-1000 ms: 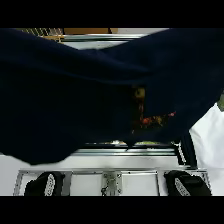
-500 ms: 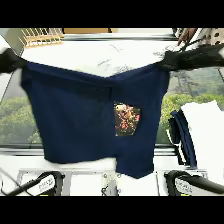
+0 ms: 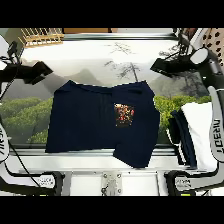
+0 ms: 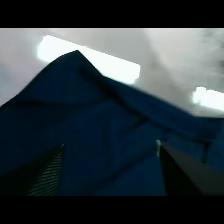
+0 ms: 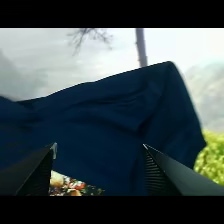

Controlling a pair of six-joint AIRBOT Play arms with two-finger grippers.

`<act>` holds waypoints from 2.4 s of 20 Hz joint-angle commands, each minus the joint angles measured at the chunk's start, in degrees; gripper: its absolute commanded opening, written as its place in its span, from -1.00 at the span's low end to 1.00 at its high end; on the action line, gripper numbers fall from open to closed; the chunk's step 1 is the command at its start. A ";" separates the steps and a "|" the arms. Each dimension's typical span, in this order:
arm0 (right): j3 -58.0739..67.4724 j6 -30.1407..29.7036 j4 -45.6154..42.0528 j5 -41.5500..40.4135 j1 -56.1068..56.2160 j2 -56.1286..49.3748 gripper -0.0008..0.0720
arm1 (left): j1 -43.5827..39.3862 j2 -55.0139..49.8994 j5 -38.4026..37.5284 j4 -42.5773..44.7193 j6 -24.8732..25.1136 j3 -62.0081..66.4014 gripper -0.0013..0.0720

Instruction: Fold the clothes and pants, and hang the long-sleeved shirts on hangers.

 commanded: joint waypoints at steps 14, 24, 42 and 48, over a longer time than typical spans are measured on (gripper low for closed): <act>-45.20 -6.78 -9.73 5.46 -6.10 19.93 0.63 | 14.58 8.98 4.46 7.91 3.04 -40.92 0.73; -47.89 -10.10 2.89 -0.79 -9.09 8.13 0.63 | 13.60 0.07 5.25 -2.21 7.54 -33.59 0.73; -47.87 -10.03 6.60 -7.56 -3.98 6.95 -0.34 | 3.58 -3.13 16.35 -1.75 2.97 -32.89 0.39; -42.21 -10.01 6.32 -8.09 -4.09 6.95 -0.94 | 2.03 -3.52 15.76 -2.16 3.06 -21.73 -0.94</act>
